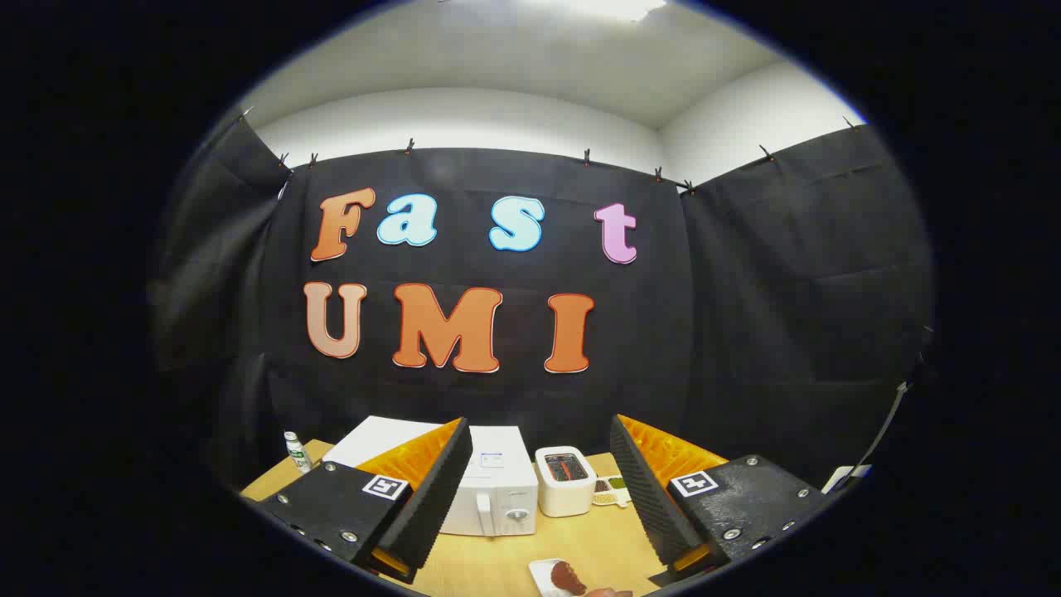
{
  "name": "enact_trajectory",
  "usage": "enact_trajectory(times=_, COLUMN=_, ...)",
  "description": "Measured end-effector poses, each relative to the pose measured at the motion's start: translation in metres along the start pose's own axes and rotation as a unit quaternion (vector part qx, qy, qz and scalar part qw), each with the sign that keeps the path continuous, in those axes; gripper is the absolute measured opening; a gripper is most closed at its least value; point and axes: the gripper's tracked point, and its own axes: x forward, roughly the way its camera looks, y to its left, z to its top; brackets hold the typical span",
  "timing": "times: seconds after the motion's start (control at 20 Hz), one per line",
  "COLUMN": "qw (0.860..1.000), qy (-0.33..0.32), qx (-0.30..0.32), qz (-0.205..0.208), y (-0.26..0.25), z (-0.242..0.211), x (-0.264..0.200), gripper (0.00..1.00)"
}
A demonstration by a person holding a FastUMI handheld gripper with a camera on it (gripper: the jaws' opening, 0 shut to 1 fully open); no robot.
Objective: Open the microwave, put the food inside, and close the microwave door.
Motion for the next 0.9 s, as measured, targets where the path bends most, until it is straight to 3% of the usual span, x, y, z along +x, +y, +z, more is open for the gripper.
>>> enact_trajectory(times=0.9, qw=0.999, qy=0.032, qx=-0.011, qz=0.019, y=0.006, z=-0.012, x=-0.004, gripper=0.99)
